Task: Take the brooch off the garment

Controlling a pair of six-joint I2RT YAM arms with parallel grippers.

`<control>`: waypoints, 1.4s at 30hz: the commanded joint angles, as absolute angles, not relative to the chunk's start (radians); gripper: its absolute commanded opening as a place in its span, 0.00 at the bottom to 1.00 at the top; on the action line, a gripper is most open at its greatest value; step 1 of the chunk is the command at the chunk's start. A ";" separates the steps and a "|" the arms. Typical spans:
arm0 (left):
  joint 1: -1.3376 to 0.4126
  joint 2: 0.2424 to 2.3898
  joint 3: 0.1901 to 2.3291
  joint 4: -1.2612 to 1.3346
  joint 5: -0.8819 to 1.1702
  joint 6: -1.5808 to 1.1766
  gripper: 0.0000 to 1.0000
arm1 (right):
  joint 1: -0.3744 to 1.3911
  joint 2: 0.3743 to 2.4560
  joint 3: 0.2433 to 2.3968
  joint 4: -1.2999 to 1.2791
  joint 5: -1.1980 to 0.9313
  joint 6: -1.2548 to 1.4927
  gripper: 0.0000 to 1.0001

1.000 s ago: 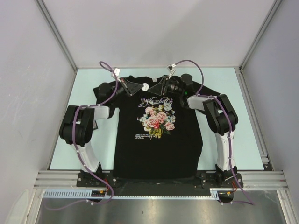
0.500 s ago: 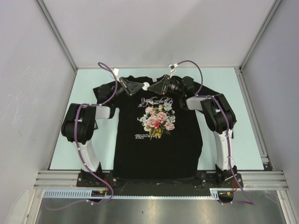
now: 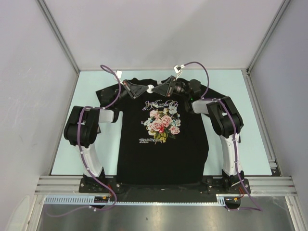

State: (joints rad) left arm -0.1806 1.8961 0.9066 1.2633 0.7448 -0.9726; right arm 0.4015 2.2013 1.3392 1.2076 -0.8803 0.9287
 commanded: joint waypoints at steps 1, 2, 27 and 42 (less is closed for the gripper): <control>-0.175 1.904 0.907 1.338 0.764 -0.982 0.00 | 0.403 2.212 1.347 1.281 -0.876 0.940 0.27; -0.175 1.904 0.907 1.338 0.762 -0.980 0.00 | 0.403 2.214 1.347 1.287 -0.876 0.945 0.27; -0.173 1.904 0.910 1.348 0.776 -0.988 0.00 | 0.426 2.221 1.374 1.253 -0.867 0.931 0.26; -0.176 1.924 0.931 1.367 0.854 -0.977 0.00 | 0.426 2.256 1.433 1.200 -0.877 0.957 0.16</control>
